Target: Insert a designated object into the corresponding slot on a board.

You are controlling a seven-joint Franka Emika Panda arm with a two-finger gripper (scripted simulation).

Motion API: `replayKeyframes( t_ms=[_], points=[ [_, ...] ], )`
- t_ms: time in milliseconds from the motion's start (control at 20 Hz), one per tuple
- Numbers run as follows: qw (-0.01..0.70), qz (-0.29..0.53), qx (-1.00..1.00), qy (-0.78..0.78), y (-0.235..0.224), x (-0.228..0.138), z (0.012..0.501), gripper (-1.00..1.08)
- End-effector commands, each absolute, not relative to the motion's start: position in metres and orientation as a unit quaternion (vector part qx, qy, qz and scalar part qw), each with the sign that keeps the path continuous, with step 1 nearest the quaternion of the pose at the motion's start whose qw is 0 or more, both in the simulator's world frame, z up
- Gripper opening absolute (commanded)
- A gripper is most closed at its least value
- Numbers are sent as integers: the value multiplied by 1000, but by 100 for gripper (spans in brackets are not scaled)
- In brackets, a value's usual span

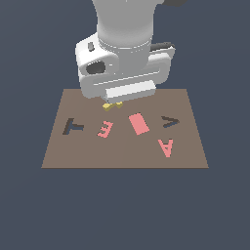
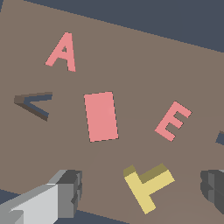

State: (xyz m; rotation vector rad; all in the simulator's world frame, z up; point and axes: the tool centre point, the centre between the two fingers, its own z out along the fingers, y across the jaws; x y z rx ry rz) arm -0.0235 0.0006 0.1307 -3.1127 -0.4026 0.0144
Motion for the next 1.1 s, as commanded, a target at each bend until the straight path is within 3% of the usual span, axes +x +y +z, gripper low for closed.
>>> replayKeyframes(
  t_ms=[0, 1050],
  points=[
    [1, 4, -987, -158, -4, -31, 122, 100],
    [0, 0, -930, -367, -47, -70, 54, 100]
  ],
)
